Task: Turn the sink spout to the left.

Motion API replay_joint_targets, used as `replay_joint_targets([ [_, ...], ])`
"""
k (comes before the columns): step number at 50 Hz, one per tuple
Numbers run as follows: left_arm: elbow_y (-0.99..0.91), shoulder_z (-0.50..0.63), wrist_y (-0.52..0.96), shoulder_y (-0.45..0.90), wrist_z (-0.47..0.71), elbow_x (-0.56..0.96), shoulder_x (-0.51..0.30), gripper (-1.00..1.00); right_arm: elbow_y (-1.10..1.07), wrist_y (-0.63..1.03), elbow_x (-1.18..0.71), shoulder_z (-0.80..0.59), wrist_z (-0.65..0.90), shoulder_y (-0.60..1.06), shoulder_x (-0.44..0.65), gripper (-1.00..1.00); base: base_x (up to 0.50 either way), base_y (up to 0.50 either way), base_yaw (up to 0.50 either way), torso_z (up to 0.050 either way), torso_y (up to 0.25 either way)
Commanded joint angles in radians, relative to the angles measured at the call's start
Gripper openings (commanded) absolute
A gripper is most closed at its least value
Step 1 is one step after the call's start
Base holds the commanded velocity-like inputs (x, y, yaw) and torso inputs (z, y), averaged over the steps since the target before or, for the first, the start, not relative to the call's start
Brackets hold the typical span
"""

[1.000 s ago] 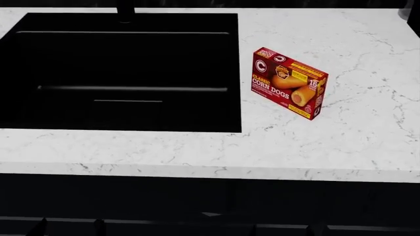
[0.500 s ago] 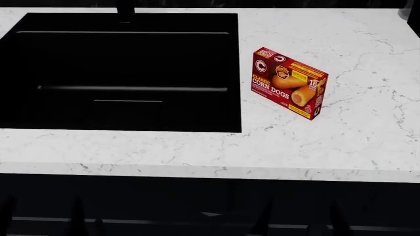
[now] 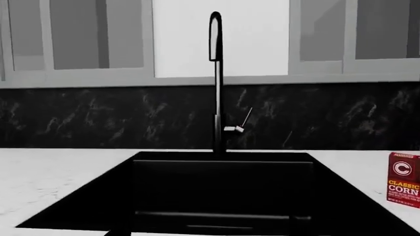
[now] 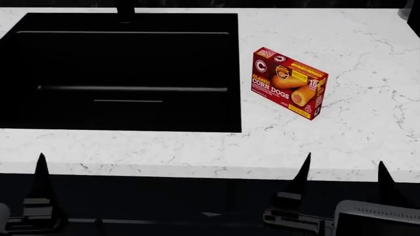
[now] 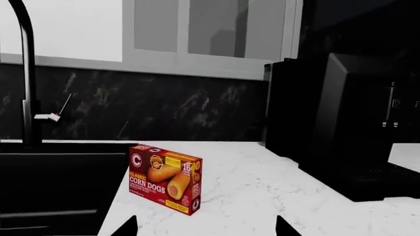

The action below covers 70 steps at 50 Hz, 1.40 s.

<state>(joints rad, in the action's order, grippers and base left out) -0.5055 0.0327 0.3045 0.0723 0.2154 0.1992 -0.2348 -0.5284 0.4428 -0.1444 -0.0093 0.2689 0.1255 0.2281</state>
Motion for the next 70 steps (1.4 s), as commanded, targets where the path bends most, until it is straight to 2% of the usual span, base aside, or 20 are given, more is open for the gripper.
replay_joint_targets([
  [1,-0.047,-0.030,0.062,0.039,0.029,0.007,-0.030,1.00,-0.037,0.069,-0.017,0.045,0.021,0.051,0.025,1.00,0.00,0.00,0.00,0.000,0.000],
  [25,-0.158,-0.097,0.213,0.159,0.078,0.060,-0.066,1.00,-0.087,0.188,-0.035,0.080,0.043,0.172,0.071,1.00,0.00,0.00,0.00,0.000,0.000],
  [37,-0.179,-0.094,0.281,0.197,0.110,0.050,-0.080,1.00,-0.114,0.244,-0.034,0.061,0.040,0.218,0.100,1.00,0.00,0.00,0.00,0.000,0.000],
  [51,-0.180,-0.094,0.314,0.226,0.127,0.064,-0.075,1.00,-0.105,0.231,-0.037,0.064,0.045,0.212,0.100,1.00,0.00,0.00,0.00,0.000,0.000],
  [57,-0.170,-0.097,0.361,0.243,0.139,0.079,-0.071,1.00,-0.102,0.231,-0.037,0.061,0.047,0.217,0.101,1.00,0.00,0.00,0.00,0.000,0.000],
  [58,-0.175,-0.102,0.410,0.253,0.151,0.090,-0.070,1.00,-0.105,0.236,-0.039,0.061,0.048,0.219,0.102,1.00,0.00,0.00,0.00,0.000,0.000],
  [61,-0.176,-0.104,0.322,0.226,0.123,0.093,-0.068,1.00,-0.104,0.235,-0.039,0.060,0.049,0.221,0.102,1.00,0.00,0.00,0.00,0.000,0.000],
  [70,-0.184,-0.084,0.326,0.222,0.111,0.089,-0.089,1.00,-0.110,0.201,-0.056,0.067,0.033,0.210,0.104,1.00,0.01,0.19,0.00,0.000,0.000],
])
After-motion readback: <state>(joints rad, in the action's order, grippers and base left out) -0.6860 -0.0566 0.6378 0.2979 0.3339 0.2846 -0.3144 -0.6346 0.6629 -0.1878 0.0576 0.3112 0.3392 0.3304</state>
